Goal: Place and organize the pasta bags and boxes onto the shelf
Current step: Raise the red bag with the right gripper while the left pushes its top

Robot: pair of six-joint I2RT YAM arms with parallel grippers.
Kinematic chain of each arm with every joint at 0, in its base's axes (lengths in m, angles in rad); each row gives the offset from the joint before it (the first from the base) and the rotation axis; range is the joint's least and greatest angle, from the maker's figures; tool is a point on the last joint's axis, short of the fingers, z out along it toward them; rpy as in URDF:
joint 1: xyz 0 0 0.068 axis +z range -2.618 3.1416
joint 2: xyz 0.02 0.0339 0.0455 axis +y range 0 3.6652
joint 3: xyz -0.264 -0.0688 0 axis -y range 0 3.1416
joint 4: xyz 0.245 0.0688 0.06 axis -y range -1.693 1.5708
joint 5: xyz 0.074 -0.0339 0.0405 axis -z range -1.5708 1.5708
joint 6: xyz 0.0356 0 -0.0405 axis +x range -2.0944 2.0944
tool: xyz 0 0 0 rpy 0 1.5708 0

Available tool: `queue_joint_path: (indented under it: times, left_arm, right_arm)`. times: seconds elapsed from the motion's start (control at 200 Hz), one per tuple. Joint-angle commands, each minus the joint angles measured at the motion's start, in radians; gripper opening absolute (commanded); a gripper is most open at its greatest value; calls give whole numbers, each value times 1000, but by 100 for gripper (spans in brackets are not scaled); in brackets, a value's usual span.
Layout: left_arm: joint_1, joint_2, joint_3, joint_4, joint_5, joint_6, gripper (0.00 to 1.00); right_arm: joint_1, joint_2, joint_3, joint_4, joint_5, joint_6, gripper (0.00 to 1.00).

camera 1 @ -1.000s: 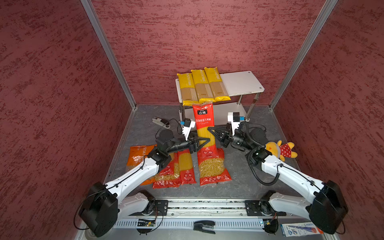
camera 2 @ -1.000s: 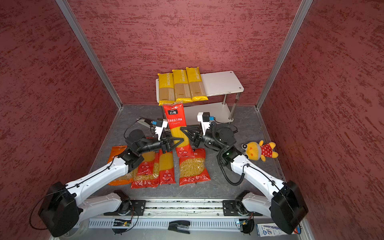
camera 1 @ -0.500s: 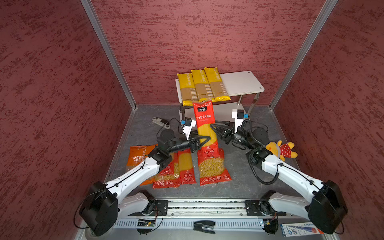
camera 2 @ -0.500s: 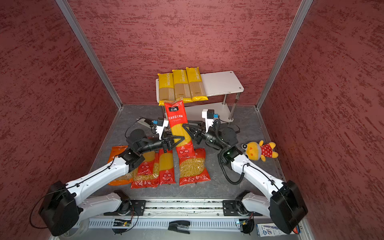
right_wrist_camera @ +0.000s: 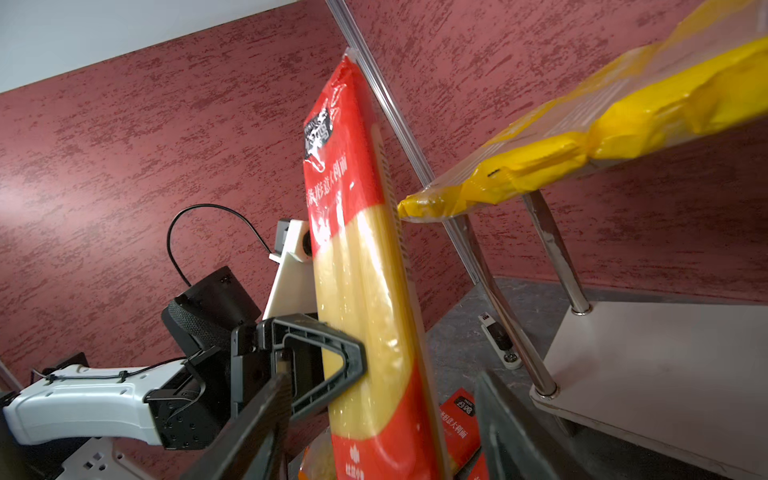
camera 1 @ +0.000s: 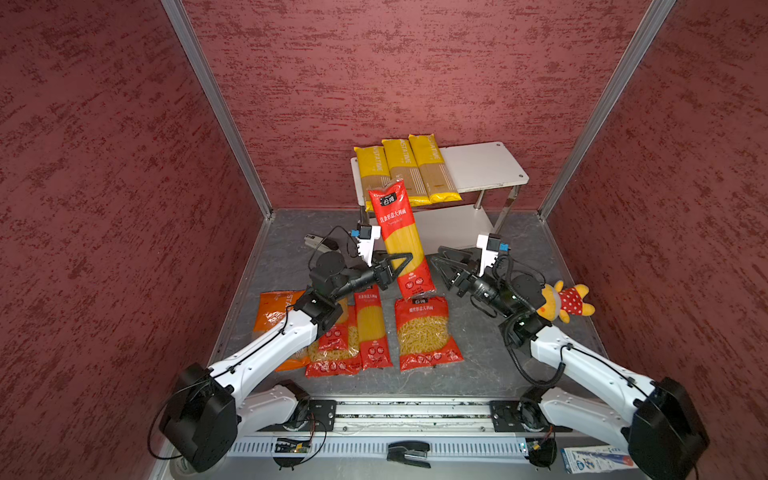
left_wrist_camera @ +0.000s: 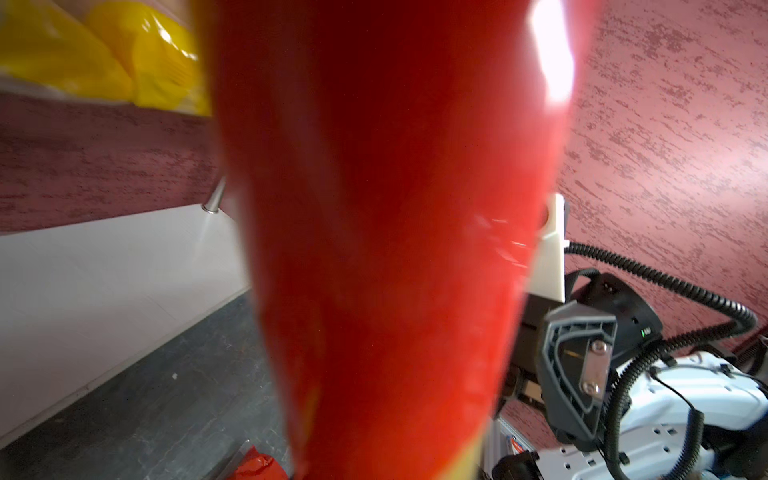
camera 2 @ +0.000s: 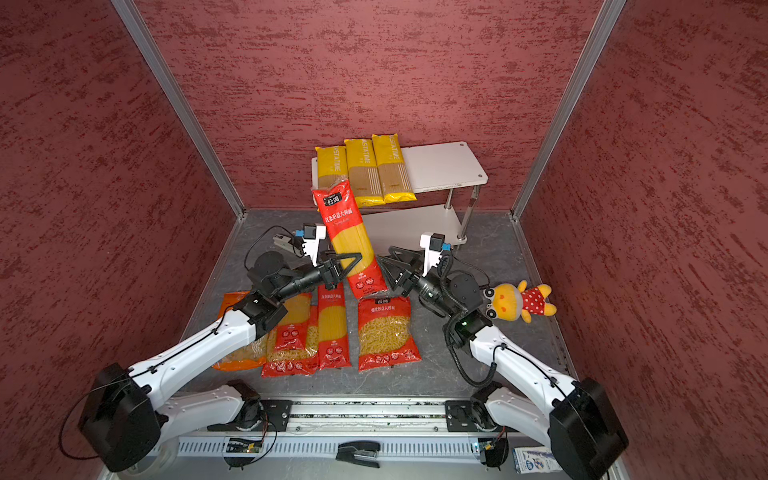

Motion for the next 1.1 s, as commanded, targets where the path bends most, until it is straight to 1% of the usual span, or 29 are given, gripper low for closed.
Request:
queue_joint_path:
  times: [0.0, 0.1, 0.25, 0.346, 0.456, 0.581, 0.731, 0.832, 0.922, 1.097]
  left_arm:
    - [3, -2, 103, 156, -25, 0, 2]
    - [-1, 15, 133, 172, -25, -5, 2]
    - [-5, 41, 163, 202, -37, -20, 2]
    - [-15, 64, 181, 237, -38, -43, 3]
    - [-30, 87, 209, 260, -41, -52, 4]
    - [-36, 110, 235, 281, -45, -68, 4]
    - [-40, 143, 261, 316, -39, -112, 6]
    - [-38, 158, 270, 328, -32, -137, 6]
    - [-40, 169, 271, 341, -26, -158, 7]
    - [-39, 178, 273, 339, -23, -181, 7]
  right_arm:
    - [-5, -10, -50, -17, 50, 42, 75]
    - [-6, -20, -92, -1, 60, 57, 75]
    - [-4, -3, -100, 57, 30, 85, 73]
    - [-5, 25, -104, 137, 32, 115, 72]
    - [-4, 84, -88, 253, 3, 161, 69]
    - [-4, 136, -63, 323, -4, 201, 63]
    - [-5, 182, -51, 443, -10, 225, 52]
    - [-4, 204, -53, 522, 1, 261, 50]
    - [-4, 221, -59, 586, 10, 282, 44]
    - [-5, 236, -50, 630, 15, 300, 25]
